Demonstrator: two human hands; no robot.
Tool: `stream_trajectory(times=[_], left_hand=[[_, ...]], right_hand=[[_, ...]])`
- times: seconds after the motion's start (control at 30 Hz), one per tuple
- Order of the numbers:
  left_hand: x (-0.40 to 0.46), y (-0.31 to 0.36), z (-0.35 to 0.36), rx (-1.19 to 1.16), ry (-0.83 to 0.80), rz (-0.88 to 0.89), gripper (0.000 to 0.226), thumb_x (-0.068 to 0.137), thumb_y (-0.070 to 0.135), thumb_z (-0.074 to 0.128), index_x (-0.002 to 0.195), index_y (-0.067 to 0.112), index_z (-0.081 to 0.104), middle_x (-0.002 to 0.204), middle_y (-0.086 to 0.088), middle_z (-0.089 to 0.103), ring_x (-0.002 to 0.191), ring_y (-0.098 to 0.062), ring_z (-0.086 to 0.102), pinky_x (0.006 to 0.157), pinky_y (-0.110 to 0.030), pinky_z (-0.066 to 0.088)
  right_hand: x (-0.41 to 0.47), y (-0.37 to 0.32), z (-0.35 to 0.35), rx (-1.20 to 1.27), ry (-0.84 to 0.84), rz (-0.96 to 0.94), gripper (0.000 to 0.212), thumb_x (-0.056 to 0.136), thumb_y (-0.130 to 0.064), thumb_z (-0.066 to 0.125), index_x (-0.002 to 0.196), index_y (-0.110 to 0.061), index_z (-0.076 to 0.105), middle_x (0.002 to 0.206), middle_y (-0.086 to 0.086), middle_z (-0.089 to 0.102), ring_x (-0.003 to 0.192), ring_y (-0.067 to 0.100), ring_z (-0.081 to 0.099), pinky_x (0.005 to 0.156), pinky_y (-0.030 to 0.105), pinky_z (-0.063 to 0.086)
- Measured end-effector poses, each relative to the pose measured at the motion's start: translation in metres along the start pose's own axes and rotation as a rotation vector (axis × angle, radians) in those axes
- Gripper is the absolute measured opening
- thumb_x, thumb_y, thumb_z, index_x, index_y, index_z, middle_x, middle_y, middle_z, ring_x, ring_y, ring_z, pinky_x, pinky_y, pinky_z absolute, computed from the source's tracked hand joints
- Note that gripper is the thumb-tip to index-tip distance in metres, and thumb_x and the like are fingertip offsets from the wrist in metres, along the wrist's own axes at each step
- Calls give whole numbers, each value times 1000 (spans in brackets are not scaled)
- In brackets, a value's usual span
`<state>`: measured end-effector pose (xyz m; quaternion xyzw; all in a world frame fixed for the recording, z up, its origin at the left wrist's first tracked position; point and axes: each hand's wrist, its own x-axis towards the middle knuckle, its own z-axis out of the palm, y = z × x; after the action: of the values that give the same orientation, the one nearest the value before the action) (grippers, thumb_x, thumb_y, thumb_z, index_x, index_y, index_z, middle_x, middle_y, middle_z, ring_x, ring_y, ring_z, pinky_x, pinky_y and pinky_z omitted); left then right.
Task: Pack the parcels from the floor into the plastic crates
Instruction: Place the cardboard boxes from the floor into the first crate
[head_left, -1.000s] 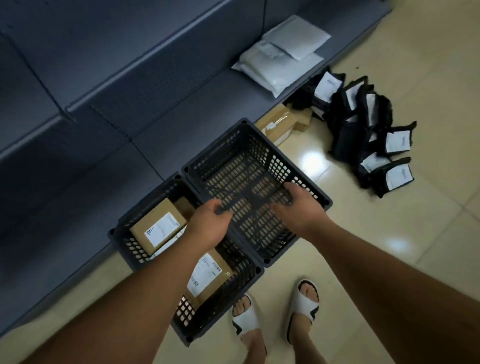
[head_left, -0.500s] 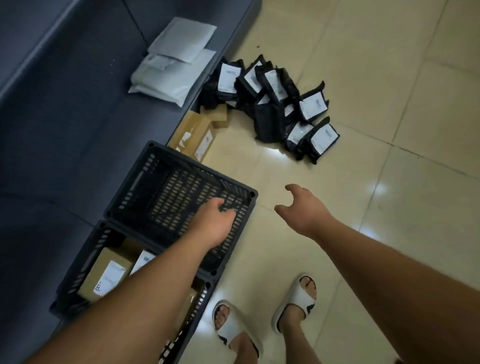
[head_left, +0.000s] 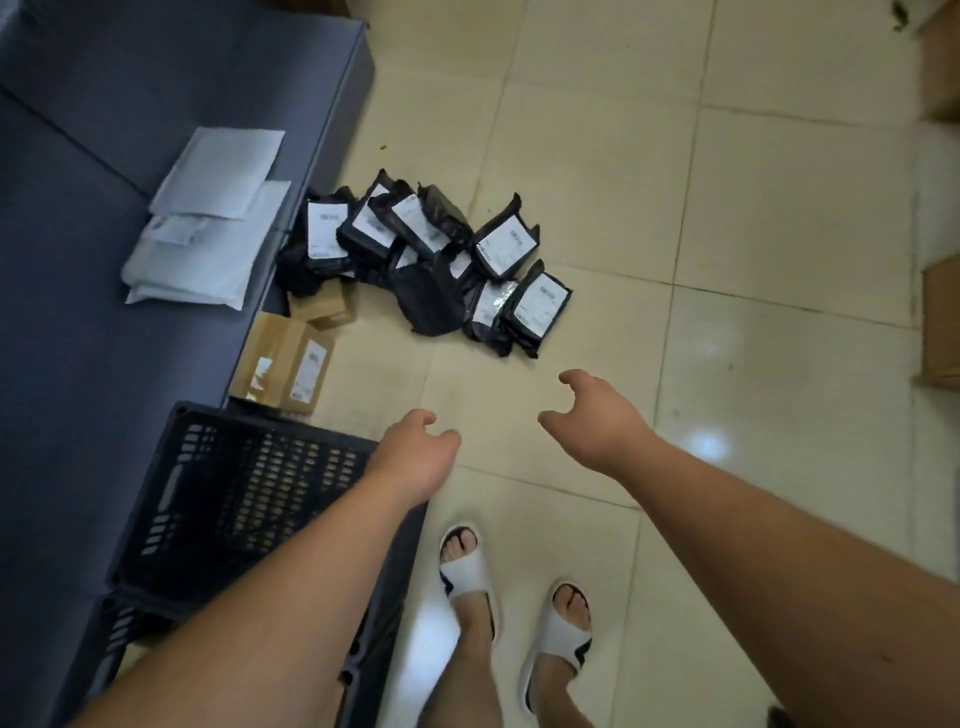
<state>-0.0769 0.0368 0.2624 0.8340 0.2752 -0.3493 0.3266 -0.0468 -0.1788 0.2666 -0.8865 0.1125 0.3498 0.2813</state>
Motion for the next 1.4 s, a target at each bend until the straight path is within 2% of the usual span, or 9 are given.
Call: stream_trajectory(times=[0.23,0.43,0.6,0.77,0.9,1.03,1.2,1.27,1.4], left_hand=[[50,50,13,95,-84,-16,59,97,36,53,152,18,41,154,-9,45,134,-29,50,102,-32,40],[86,92,-1,124,-139,16,57,96,35,53,150,20,43,151,-6,48,116,-26,58,98,-33,49],[115,124,-22,176,-118,33,55,98,33,53,150,19,45,150,-6,49,105,-23,54,84,-25,36],[136,148,-35,160,-123,19,56,96,35,54,149,20,45,154,-7,45,127,-26,54,92,-27,39],[153,169,-42,111,-100,-4,56,95,35,54,149,21,45,154,-6,44,127,-25,54,93,-28,40],[170,190,-48,37,-69,-65,55,96,35,52,150,23,44,153,-4,44,112,-21,53,88,-28,37],[176,204,-58,-135,-36,-181,53,99,34,51,150,22,44,153,-2,45,117,-21,50,91,-31,38],[177,202,-63,-191,-23,-226,53,100,33,50,150,20,43,154,-3,45,126,-25,50,95,-31,39],[178,186,-80,-312,17,-321,52,99,34,52,149,21,45,152,-4,48,130,-28,51,105,-35,41]], right_hand=[[37,25,-38,33,39,86,66,92,-37,57,153,-22,36,153,4,43,135,29,46,106,40,44],[65,24,-54,26,5,148,67,93,-39,57,153,-22,34,154,3,41,140,26,40,109,39,41],[90,11,-65,8,15,161,66,94,-38,56,154,-21,34,154,4,41,140,28,39,110,42,41],[120,6,-91,-51,3,164,67,93,-37,56,153,-20,34,151,5,44,137,28,41,107,43,44],[155,-3,-116,-96,-24,144,67,91,-33,58,153,-21,34,148,4,45,135,28,42,98,39,47],[194,-17,-137,-152,-58,91,65,93,-37,56,152,-21,35,149,5,45,136,29,42,107,43,43],[229,-45,-159,-242,-140,5,63,94,-39,55,151,-21,35,148,6,46,134,30,43,107,45,43],[241,-59,-163,-290,-178,-34,63,94,-40,54,151,-21,35,147,7,46,134,31,44,107,45,43],[260,-97,-156,-379,-231,-125,59,94,-41,53,147,-19,40,140,9,50,127,32,48,100,43,47]])
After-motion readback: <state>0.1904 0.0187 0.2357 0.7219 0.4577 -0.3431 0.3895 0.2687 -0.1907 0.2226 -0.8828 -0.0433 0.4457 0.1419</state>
